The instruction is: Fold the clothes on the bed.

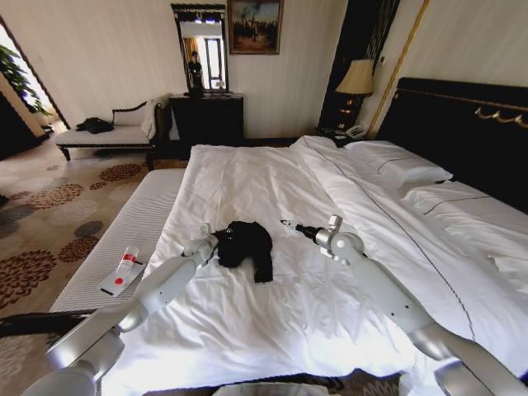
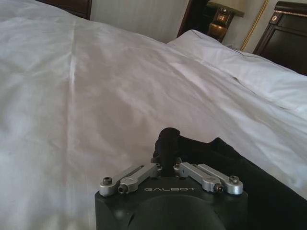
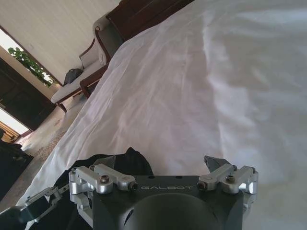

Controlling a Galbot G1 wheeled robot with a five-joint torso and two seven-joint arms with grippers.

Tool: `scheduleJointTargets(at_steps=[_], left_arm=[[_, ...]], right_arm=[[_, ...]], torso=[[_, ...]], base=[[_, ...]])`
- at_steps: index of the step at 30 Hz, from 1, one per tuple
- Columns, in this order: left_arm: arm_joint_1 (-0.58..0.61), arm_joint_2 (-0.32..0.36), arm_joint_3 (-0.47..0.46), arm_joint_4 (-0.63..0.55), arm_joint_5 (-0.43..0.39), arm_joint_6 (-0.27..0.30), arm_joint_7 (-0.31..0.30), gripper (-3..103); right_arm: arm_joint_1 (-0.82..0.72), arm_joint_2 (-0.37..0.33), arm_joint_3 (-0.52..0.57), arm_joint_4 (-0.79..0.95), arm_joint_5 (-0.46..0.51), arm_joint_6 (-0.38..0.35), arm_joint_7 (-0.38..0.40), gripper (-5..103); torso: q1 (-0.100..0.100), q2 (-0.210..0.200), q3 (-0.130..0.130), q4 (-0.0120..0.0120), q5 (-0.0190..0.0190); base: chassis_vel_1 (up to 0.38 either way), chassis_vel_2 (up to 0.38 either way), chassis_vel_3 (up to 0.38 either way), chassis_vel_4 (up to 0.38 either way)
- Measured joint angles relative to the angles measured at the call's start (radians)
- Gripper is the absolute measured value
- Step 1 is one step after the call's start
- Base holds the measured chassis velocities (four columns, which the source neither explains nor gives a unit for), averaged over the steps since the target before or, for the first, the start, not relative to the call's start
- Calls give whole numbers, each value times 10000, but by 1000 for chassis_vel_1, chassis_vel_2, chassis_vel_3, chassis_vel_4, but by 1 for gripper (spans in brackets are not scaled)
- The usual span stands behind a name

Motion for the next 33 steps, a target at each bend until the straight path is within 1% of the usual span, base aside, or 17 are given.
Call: scheduleJointTargets(at_steps=[3, 4, 7, 9, 10, 11, 12, 13, 15, 18, 19, 23, 24, 25, 27, 29, 33], left_arm=[[3, 65, 46, -59, -15, 2, -12, 3], [3, 65, 46, -59, -15, 2, -12, 3], [61, 134, 62, -201, -46, 2, -59, 3], [62, 141, 71, -225, -59, 4, -67, 3], [59, 152, 88, -252, -79, 5, -81, 3], [52, 157, 102, -267, -101, 7, -93, 3], [25, 169, 119, -309, -153, 15, -120, 3], [25, 169, 119, -309, -153, 15, -120, 3], [7, 199, 140, -379, -226, 26, -152, 3], [-28, 227, 201, -415, -272, 31, -159, 3], [-77, 240, 259, -427, -310, 34, -160, 3], [-123, 238, 294, -416, -345, 34, -156, 3], [-133, 230, 300, -380, -351, 35, -147, 3], [-132, 223, 302, -370, -352, 35, -137, 3], [-123, 221, 301, -368, -351, 35, -132, 3], [-61, 217, 302, -367, -351, 34, -117, 3], [-38, 205, 301, -371, -348, 31, -109, 3]], right_arm=[[223, 463, -94, -595, -191, -22, -259, 100], [223, 463, -94, -595, -191, -22, -259, 100], [507, 1304, -173, -1265, -383, -65, -419, 100], [563, 1468, -191, -1386, -408, -70, -437, 100], [646, 1700, -212, -1562, -453, -75, -463, 100], [727, 1925, -223, -1736, -505, -77, -498, 103], [883, 2341, -237, -2099, -607, -79, -574, 100], [883, 2341, -237, -2099, -607, -79, -574, 100], [1084, 2784, -247, -2661, -821, -76, -715, 99], [1172, 2945, -247, -3000, -974, -51, -836, 99], [1226, 3041, -232, -3279, -1151, 4, -951, 91], [1251, 3106, -157, -3547, -1400, 121, -1079, 87], [1251, 3118, -46, -3650, -1548, 193, -1153, 84], [1248, 3119, 34, -3683, -1607, 226, -1177, 87], [1242, 3118, 69, -3695, -1631, 239, -1186, 87], [1208, 3090, 97, -3722, -1766, 299, -1217, 92], [1165, 3055, 131, -3799, -2022, 413, -1266, 90]], torso=[[-1, 1, -1, -3, -1], [-1, 1, -1, -3, -1], [-2, 0, -1, 0, -1], [-2, 1, -1, 3, 0], [-2, 1, -1, 7, 0], [-2, 1, -1, 6, -2], [-1, 1, -1, 5, -2], [-1, 1, -1, 5, -2], [-1, 1, -1, 4, -2], [-2, 1, -1, 2, -1], [-1, 1, -2, 1, 0], [-1, 1, -1, -1, 0], [-2, 1, -1, -2, 2], [-1, 1, -1, -1, 0], [-2, 1, -2, -2, 1], [-2, 2, -2, 1, 0], [-2, 2, -2, 3, 2]], base=[[0, 0, 0, 0], [0, 0, 0, 0], [0, 0, 0, 0], [0, 0, 0, 0], [0, 0, 0, 0], [0, 0, 0, 0], [0, 0, 0, 0], [0, 0, 0, 0], [0, 0, 0, 0], [0, 0, 0, 0], [0, 0, 0, 0], [0, 0, 0, 0], [0, 0, 0, 0], [0, 0, 0, 0], [0, 0, 0, 0], [0, 0, 0, 0], [0, 0, 0, 0]])
